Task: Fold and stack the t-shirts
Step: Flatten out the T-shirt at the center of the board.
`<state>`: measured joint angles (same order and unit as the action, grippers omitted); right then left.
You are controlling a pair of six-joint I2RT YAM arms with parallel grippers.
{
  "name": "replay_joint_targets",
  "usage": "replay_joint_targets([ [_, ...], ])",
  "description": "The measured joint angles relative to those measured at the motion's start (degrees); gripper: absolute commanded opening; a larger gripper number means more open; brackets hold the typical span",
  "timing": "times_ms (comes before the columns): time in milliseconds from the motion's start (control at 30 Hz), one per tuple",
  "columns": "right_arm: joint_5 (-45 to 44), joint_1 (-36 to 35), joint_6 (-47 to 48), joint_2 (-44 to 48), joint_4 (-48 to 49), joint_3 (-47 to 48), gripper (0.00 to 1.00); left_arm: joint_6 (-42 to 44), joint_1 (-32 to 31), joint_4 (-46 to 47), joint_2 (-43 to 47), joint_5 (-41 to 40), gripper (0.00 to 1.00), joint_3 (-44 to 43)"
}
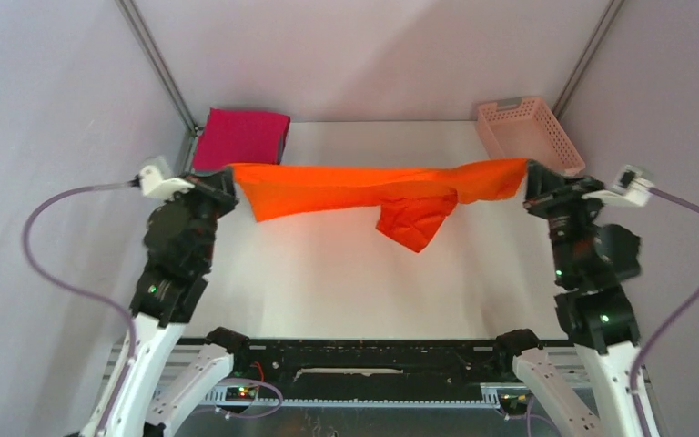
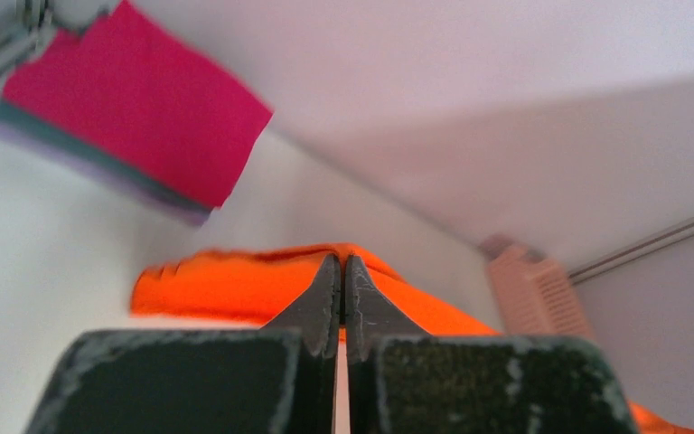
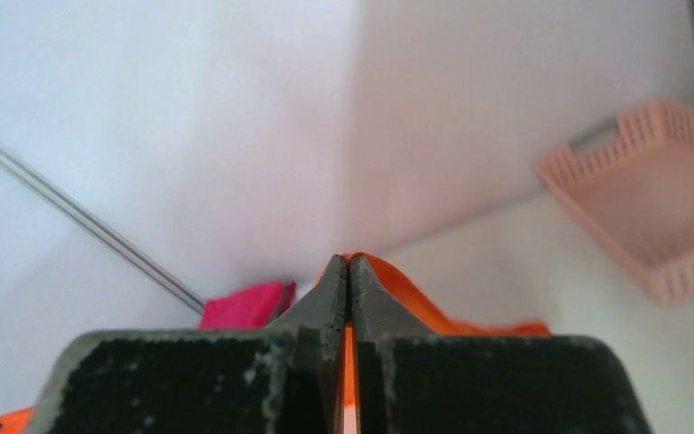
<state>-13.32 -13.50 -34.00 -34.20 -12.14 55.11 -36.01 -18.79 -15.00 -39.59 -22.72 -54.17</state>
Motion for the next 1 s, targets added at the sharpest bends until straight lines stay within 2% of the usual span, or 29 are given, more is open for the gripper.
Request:
replay_joint_targets([
  [233, 2.29, 0.0, 4.11, 1.6, -4.37, 18.08, 0.0, 2.1, 0.0, -4.66, 8.55, 2.32, 0.0, -11.78],
  [433, 7.61, 0.0, 6.49, -0.31, -11.56, 36.15, 0.0, 3.72, -0.02, -8.41, 10.08, 6.93, 0.0, -24.44],
  [600, 9.51, 0.02, 8.79, -3.3, -14.71, 47.69, 0.0, 4.85, -0.04, -10.05, 10.23, 8.26, 0.0, -30.82],
  [800, 8.33, 0.02, 12.52, -4.9, -15.45, 45.35, 0.0, 5.03, -0.07, -9.46, 8.74, 7.28, 0.0, -28.57],
  [933, 5.14, 0.02, 16.35, -7.28, -11.39, 34.4, 0.0, 4.96, -0.04, -5.64, 3.06, 2.27, 0.0, -20.35],
  [1000, 2.56, 0.04, 18.08, -9.07, -8.55, 26.71, 0.0, 4.52, -0.04, -2.62, -2.05, -2.21, 0.06, -13.38],
])
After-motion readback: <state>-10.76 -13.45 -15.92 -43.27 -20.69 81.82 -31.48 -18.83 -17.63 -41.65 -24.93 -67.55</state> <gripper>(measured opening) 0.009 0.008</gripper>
